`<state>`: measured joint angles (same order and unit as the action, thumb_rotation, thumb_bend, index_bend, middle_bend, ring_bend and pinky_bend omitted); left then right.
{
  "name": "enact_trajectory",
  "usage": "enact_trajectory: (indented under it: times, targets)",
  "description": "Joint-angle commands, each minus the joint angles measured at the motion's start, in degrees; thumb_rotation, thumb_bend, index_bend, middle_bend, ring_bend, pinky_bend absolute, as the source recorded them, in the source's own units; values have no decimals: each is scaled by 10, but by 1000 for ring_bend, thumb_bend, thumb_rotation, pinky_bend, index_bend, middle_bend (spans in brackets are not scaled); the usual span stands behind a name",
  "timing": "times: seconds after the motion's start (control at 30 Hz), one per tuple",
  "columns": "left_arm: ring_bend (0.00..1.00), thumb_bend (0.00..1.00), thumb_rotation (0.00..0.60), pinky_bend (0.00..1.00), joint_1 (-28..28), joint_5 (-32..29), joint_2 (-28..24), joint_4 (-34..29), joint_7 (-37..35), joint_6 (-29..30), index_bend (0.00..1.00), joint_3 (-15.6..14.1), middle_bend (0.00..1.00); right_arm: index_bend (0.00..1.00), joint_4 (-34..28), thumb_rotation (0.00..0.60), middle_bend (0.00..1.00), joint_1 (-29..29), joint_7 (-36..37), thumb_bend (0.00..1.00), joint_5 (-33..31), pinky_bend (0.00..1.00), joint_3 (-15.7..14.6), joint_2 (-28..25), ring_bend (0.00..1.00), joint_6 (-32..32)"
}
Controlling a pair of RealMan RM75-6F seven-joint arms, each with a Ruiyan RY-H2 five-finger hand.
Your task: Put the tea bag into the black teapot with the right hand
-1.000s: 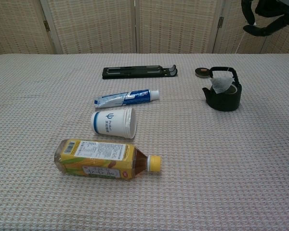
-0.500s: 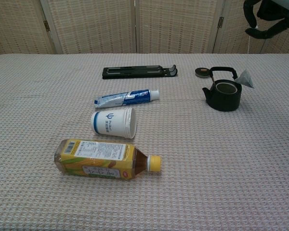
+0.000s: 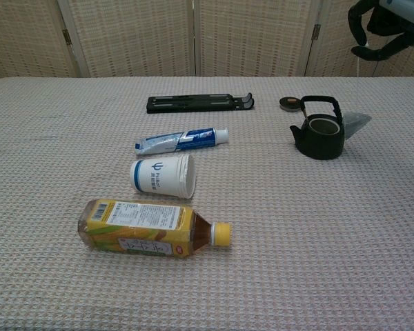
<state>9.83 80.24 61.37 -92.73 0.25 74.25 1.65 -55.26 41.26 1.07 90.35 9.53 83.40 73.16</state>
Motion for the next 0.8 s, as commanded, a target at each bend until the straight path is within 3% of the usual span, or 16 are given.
enact_trajectory:
  times: [0.03,0.8]
  targets:
    - [108,232,600,317,-1,-2,-2,-1,-3,2,0,2,0,672,9,600,1000,10,4,304,-3,929,2,7,889,-12]
    - [108,232,600,317,8,-28,-3,9,-14,-19,0,11,0,672,91,600,1000,43,57,304,-16,929,9,45,892,-28]
